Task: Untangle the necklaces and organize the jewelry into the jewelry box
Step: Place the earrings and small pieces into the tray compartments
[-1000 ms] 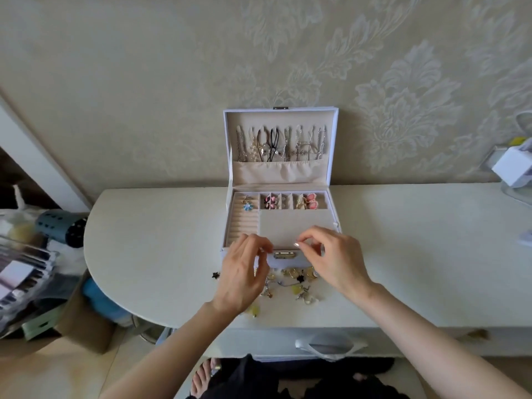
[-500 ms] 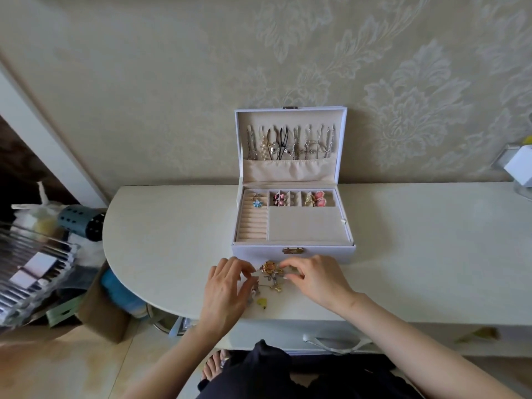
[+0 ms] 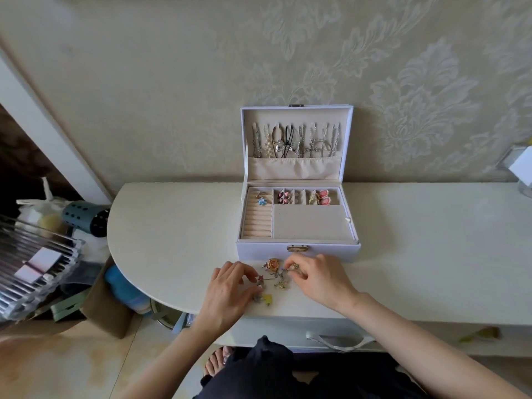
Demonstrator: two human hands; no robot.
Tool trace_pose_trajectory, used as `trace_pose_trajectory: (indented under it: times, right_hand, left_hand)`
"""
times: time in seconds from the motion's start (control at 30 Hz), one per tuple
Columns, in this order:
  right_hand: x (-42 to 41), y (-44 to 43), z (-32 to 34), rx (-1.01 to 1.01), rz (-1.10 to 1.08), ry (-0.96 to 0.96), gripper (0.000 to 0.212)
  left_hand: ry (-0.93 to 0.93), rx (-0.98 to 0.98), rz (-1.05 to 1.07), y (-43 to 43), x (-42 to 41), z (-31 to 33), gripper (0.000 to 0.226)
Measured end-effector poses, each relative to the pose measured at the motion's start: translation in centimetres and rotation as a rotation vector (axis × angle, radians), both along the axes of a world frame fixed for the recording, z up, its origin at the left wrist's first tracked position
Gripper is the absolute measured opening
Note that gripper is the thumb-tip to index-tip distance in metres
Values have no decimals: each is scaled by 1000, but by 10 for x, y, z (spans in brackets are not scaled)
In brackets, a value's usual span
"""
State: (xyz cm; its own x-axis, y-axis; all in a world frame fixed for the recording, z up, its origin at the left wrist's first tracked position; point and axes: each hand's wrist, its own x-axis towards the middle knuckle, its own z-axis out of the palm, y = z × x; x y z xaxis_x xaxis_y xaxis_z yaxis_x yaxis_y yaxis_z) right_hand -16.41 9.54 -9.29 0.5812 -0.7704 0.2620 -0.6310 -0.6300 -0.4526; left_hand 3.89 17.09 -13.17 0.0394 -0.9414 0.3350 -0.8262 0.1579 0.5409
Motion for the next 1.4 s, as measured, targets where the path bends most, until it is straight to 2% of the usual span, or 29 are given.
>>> trace_pose_trajectory:
  times: [0.07, 0.2, 0.43, 0.57, 0.77, 1.0, 1.13, 1.3, 1.4]
  right_hand:
    - [1, 2, 2, 72, 82, 15, 13]
    - [1, 4, 2, 119, 147, 135, 24]
    - [1, 3, -5, 62, 101, 135, 20]
    - [2, 3, -11, -63, 46, 81, 15]
    - [7, 6, -5, -33, 95, 23, 19]
    - [25, 4, 3, -73, 215, 36, 15]
    - [29, 1, 4, -20, 273, 165, 21]
    - [30, 2, 5, -11, 253, 233, 25]
    - [29, 3, 6, 0, 250, 254, 26]
  left_hand:
    - [25, 21, 7, -2, -2, 2, 21]
    - [40, 34, -11, -2, -1, 2, 8]
    - [114, -28, 37, 7, 2, 4, 25]
    - [40, -54, -59, 12, 7, 5, 15]
    - [-94, -90, -87, 6, 6, -5, 10]
    - [-93, -102, 14, 5, 13, -10, 5]
    - [-81, -107, 48, 5, 15, -12, 3]
    - [-50, -158, 87, 11, 11, -5, 14]
    - [-6, -170, 233, 14, 10, -1, 16]
